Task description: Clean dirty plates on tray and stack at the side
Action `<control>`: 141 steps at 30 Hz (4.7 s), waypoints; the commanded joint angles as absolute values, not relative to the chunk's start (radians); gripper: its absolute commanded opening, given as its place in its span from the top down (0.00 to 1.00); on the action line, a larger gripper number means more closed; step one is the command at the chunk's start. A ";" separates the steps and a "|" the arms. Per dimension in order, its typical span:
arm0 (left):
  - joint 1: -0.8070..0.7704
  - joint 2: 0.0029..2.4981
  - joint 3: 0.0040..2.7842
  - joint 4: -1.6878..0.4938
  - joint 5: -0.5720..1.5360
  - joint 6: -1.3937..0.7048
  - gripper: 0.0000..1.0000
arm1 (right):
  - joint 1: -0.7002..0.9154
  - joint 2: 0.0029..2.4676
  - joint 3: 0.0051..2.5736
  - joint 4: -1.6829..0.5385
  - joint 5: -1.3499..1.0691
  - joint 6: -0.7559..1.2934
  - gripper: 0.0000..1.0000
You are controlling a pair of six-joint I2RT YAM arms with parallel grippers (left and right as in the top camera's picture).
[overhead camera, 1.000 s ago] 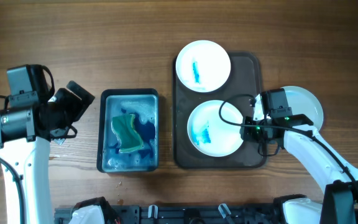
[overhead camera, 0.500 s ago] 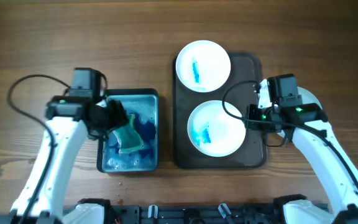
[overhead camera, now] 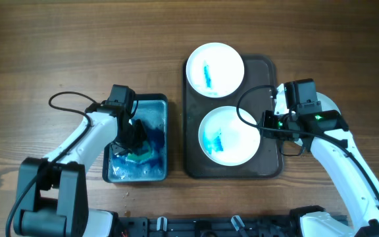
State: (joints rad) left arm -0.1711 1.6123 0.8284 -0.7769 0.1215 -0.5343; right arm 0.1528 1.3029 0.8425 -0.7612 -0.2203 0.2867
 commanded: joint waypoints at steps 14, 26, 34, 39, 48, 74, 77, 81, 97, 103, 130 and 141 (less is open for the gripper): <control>-0.178 1.551 1.013 -0.968 -0.083 -0.509 0.36 | 0.158 1.292 0.860 -0.768 -0.226 0.296 0.71; -0.178 1.667 0.836 -0.668 -0.131 -0.509 0.96 | 0.158 1.292 0.860 -0.773 -0.226 0.296 0.71; -0.178 1.611 0.996 -0.854 -0.078 -0.501 0.77 | 0.158 1.292 0.860 -0.772 -0.226 0.296 0.71; -0.178 1.564 1.123 -1.013 -0.004 -0.501 0.31 | 0.158 1.292 0.860 -0.776 -0.226 0.295 0.72; -0.179 1.554 1.006 -1.074 0.056 -0.540 0.43 | 0.158 1.292 0.860 -0.775 -0.226 0.295 0.71; -0.189 1.548 1.253 -1.159 0.037 -0.343 0.96 | 0.158 1.485 0.856 -0.755 -0.210 0.347 0.61; -0.212 1.546 1.284 -1.169 0.039 -0.344 0.96 | 0.158 1.515 0.856 -0.744 -0.237 0.317 0.61; -0.246 1.545 1.283 -1.164 0.049 -0.344 0.96 | 0.158 1.539 0.855 -0.743 -0.234 0.313 0.61; -0.402 1.601 1.280 -0.883 0.299 -0.405 0.96 | 0.158 1.562 0.727 -0.542 -0.257 0.292 0.96; -0.576 1.734 1.280 -0.759 0.300 -0.503 0.96 | 0.158 1.562 0.726 -0.540 -0.254 0.298 0.96; -0.678 2.016 1.285 -0.814 -0.134 -0.610 0.96 | 0.158 1.563 0.661 -0.509 -0.165 0.351 0.96; -0.746 2.051 1.271 -0.465 0.587 -0.611 0.96 | 0.158 1.563 0.661 -0.509 -0.167 0.351 0.96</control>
